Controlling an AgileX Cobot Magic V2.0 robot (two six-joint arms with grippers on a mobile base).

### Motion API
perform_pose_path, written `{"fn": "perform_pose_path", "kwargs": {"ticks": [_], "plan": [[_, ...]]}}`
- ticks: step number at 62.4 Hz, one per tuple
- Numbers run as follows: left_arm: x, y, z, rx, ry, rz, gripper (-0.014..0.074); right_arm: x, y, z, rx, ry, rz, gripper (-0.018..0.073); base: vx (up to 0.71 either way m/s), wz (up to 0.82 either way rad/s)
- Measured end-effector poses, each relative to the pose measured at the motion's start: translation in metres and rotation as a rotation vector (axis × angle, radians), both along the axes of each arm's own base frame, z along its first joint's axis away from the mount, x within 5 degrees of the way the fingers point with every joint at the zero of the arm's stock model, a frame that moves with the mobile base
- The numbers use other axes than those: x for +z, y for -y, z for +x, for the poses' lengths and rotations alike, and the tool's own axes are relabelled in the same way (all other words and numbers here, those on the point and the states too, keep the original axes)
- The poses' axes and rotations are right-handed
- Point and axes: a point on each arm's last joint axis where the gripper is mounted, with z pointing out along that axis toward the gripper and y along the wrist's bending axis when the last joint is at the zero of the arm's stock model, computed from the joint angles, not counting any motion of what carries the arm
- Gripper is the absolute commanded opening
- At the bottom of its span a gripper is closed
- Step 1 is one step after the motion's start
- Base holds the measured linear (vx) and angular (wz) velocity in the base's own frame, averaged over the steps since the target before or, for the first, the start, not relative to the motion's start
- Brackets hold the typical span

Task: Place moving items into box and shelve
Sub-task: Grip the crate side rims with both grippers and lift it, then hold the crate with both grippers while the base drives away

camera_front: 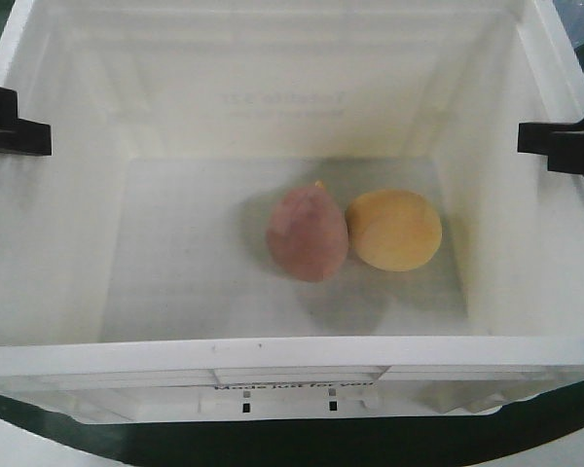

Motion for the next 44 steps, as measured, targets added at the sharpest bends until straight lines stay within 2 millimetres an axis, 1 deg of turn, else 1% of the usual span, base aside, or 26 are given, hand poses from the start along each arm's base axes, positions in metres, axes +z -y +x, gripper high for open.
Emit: {"fn": "perform_pose_path", "kwargs": {"ticks": [44], "plan": [[-0.0001, -0.0001, -0.0012, -0.001, -0.007, -0.002, -0.0003, -0.0009, -0.0001, -0.0007, 0.006, -0.011, -0.005, -0.0006, 0.00, 0.00]]}}
